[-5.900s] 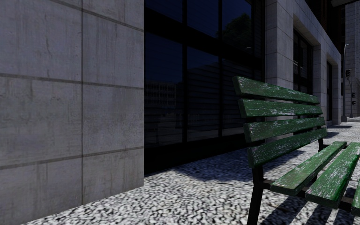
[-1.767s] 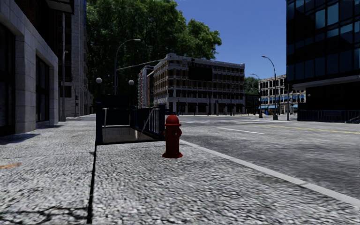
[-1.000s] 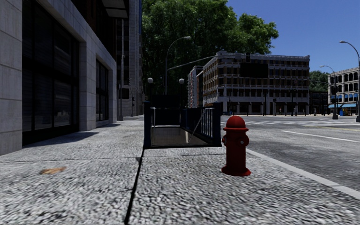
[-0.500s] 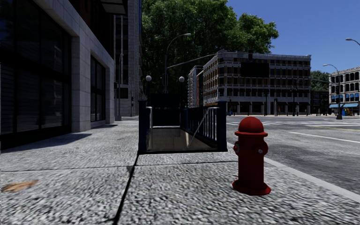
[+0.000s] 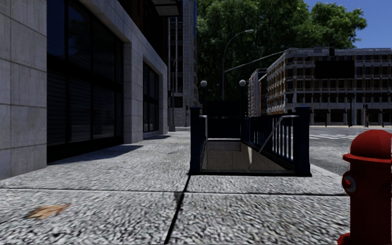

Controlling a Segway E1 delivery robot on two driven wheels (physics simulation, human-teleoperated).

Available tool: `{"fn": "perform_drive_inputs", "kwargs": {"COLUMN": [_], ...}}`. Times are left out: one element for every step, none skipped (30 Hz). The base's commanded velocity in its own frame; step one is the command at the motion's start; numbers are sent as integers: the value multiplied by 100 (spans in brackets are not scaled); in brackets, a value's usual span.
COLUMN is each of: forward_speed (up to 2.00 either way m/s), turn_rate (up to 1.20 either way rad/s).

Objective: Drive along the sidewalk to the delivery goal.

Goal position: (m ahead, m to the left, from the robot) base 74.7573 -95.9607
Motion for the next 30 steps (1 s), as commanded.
{"fn": "perform_drive_inputs", "kwargs": {"forward_speed": [103, 103, 103, 103, 103, 103, 103, 103, 103, 103, 103, 103, 103, 103, 103, 103, 103, 103, 103, 103, 103, 103, 103, 103, 103, 103, 103, 103, 103, 103], "turn_rate": [85, 85, 85, 85, 85, 85, 67, 67, 0, 0, 0, 0, 0, 0, 0, 0, 0, 0, 0, 0, 0, 10, 61, 88, 88, 102, 106, 108, 67, 67]}}
